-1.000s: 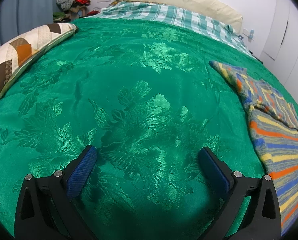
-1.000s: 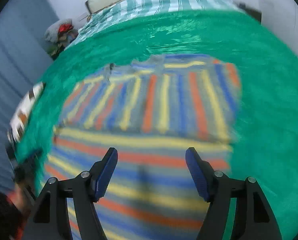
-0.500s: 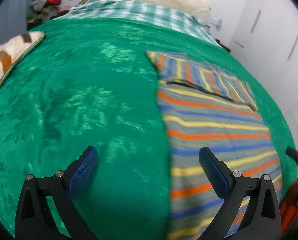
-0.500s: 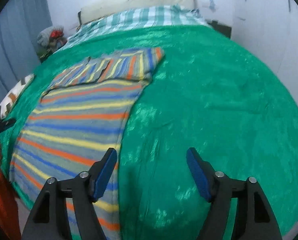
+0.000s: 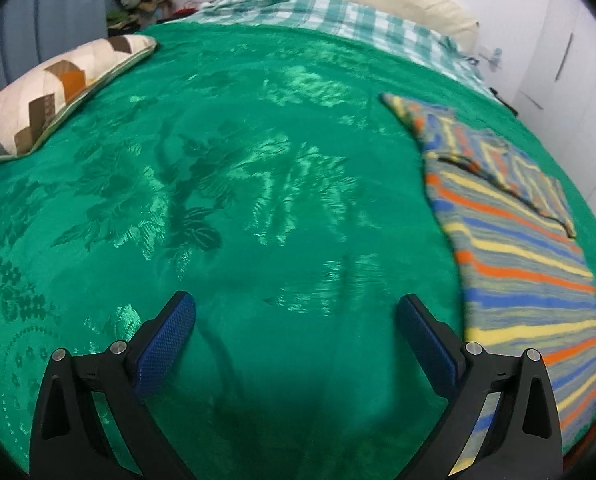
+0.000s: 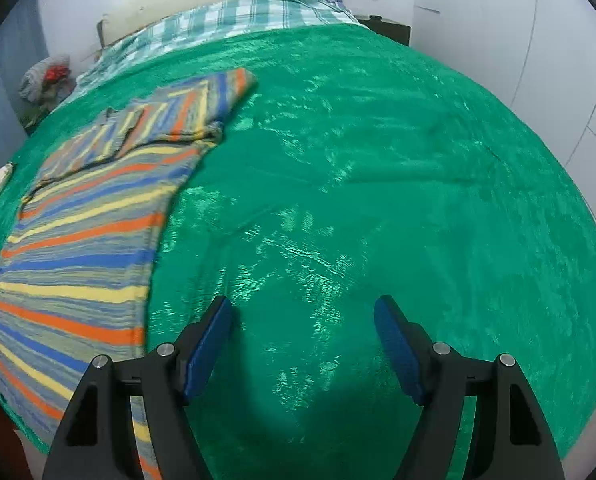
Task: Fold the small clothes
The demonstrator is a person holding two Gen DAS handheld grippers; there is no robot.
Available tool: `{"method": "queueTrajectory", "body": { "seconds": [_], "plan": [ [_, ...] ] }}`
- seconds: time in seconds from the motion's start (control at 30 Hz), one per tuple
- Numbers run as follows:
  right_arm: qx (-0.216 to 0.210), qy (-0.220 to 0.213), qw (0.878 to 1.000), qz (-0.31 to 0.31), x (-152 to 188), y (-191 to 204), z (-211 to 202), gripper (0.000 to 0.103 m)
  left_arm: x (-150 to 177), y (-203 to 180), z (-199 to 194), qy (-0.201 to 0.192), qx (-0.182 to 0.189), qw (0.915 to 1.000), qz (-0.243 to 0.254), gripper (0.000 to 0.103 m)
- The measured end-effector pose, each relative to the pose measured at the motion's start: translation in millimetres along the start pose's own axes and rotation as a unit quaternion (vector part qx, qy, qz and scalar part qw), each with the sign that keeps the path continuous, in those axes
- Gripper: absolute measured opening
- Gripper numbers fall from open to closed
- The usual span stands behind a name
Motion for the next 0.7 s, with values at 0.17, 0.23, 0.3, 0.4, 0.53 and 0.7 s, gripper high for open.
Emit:
{"method": "queueTrajectory", "body": {
  "seconds": [0.17, 0.23, 0.3, 0.4, 0.53, 0.7],
  "plan": [
    [0.019, 0.014, 1.000, -0.003, 9, -4, 14, 0.084, 5, 0, 9, 0.001, -0.011, 0.9999, 0.003, 0.102],
    [0.010, 0.013, 1.000, 0.014, 11, -8, 16, 0.087, 7, 1, 10, 0.003, -0.011, 0.9999, 0.005, 0.102],
    [-0.001, 0.014, 0.999, 0.029, 13, -12, 17, 0.089, 7, 1, 12, 0.008, -0.009, 0.9999, 0.006, 0.102],
    [-0.006, 0.013, 1.000, 0.023, 14, -7, 20, 0.098, 9, 2, 12, 0.009, -0.012, 0.9999, 0.008, 0.102],
    [0.012, 0.011, 1.000, -0.003, 17, 1, 23, 0.103, 10, 0, 13, 0.007, -0.026, 0.9995, 0.019, 0.102],
    [0.007, 0.010, 1.000, 0.002, 18, 2, 24, 0.103, 12, 1, 14, 0.006, -0.029, 0.9993, 0.023, 0.103]
  ]
}}
Point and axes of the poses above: each gripper's, at about its wrist camera, not at the fingertips, and z roughly the way its jaws point, y to its left, x to its underside, the point moved 9 cm from there along z, roughly the way its jaws point, and after that the axes turned 4 degrees about -y, right-handed, at the moved point
